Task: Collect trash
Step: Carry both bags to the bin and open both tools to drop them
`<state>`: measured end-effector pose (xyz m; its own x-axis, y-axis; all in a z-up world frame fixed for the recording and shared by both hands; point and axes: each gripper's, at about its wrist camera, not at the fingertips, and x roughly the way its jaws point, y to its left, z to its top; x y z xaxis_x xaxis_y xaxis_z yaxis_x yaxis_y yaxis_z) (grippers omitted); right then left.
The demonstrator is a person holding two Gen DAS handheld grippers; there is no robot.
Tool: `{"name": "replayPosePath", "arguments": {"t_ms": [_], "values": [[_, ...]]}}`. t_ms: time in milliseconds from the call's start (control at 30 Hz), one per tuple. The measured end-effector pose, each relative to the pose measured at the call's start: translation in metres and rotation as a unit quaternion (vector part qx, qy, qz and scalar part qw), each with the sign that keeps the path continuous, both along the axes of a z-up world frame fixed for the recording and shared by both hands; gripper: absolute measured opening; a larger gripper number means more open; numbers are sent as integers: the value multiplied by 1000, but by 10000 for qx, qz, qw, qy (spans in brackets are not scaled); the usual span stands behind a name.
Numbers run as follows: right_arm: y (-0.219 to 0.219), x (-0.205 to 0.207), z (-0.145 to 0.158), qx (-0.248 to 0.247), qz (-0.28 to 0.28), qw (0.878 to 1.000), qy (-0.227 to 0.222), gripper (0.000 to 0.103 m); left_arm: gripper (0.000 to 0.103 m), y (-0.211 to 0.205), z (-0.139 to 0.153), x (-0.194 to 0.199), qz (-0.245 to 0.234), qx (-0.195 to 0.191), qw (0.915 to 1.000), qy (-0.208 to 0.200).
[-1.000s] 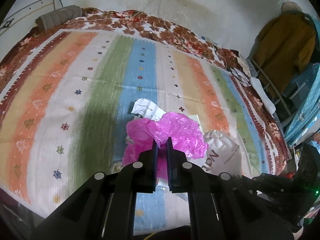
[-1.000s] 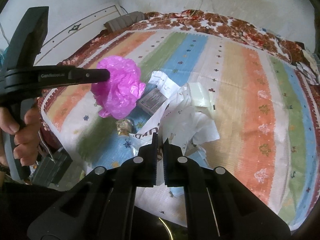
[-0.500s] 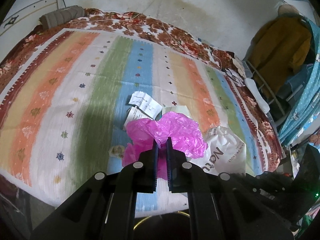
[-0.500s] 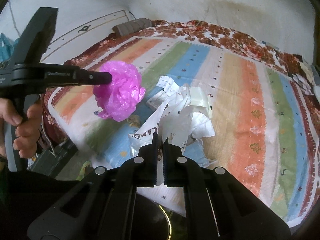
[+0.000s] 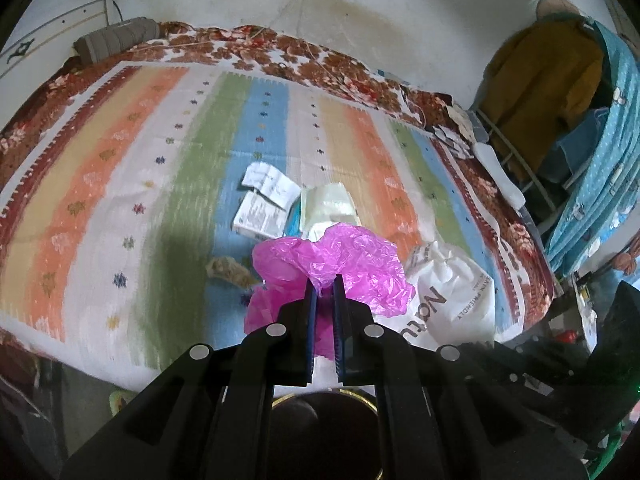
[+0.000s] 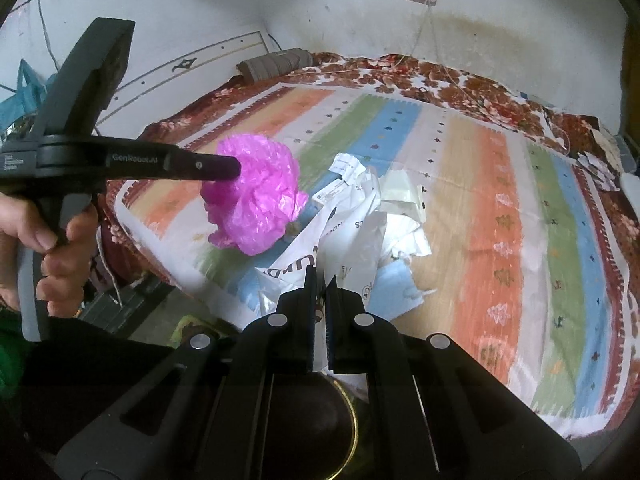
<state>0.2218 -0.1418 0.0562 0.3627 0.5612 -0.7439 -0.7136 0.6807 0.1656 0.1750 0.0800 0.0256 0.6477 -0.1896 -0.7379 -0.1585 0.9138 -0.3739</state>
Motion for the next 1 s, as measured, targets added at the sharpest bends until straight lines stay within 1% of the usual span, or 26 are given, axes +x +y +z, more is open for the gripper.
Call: {"name": "replayPosePath", "arguments": {"t_ms": [233,333,433,667,767,1000], "values": [[-13,-17,-5,-28,-51,10000,74,3,6,-14,2,-29,-13,-116,9998,-140],[-15,-25,-8,-45,-15,9999,102,3,6,-21,-2,-41,-38,-101,9999,-129],[-18,-35,-12,-44,13,9999,164,3,6,-28,-9,-54,-76,-172,9998,-68],[-29,-61,-28,-187,51,9994,292,3,6,-42,-18,-79,-145,-223,9996,-23],[-29,-70,-34,-288,105,9990,325,3,6,-45,-24,-87,-124,-235,9996,53],[-28,-86,-55,-658,189,9964,497,3,6,-49,-46,-101,55,-311,9986,429]]}}
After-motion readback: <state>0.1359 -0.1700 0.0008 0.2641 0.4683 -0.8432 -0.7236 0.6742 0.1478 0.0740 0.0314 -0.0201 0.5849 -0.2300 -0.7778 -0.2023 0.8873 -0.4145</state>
